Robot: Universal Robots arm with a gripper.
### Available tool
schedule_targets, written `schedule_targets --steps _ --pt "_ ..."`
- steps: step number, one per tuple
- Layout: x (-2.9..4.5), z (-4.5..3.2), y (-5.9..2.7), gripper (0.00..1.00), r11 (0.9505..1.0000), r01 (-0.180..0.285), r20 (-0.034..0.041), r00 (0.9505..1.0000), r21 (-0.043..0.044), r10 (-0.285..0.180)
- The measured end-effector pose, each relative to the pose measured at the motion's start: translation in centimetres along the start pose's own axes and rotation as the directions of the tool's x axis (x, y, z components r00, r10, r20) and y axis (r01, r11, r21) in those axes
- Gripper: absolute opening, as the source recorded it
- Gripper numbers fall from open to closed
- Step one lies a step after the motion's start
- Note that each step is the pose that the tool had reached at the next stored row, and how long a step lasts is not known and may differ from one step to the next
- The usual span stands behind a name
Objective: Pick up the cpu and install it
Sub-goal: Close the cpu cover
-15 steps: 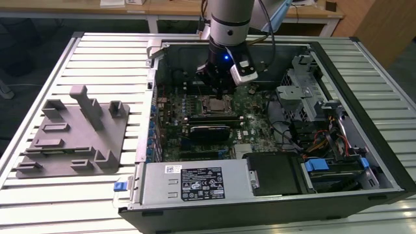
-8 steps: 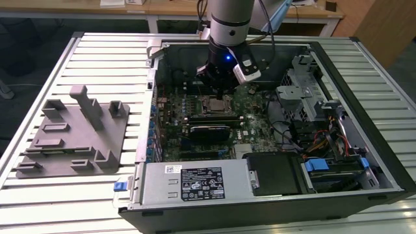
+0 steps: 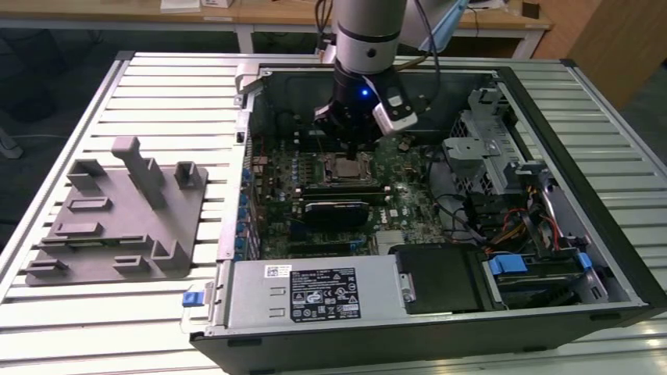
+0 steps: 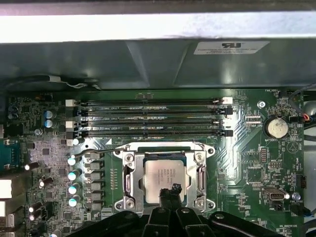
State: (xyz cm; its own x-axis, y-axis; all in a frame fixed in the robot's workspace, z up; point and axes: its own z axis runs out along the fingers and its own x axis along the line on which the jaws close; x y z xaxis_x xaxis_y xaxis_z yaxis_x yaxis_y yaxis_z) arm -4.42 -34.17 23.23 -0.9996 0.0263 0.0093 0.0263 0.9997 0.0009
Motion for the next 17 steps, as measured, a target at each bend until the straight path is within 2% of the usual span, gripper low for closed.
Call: schedule_targets --steps 5,11,17 --pt "0.20 0.21 0.00 0.11 1.0000 0.000 0.0000 1.0000 0.0001 0.000" --pt "0.21 0.81 0.00 0.11 1.0000 0.000 0.0001 1.0000 -0.0001 0.000" --pt "0.79 1.13 -0.01 0.11 1.0000 0.000 0.0000 1.0000 -0.0001 0.000"
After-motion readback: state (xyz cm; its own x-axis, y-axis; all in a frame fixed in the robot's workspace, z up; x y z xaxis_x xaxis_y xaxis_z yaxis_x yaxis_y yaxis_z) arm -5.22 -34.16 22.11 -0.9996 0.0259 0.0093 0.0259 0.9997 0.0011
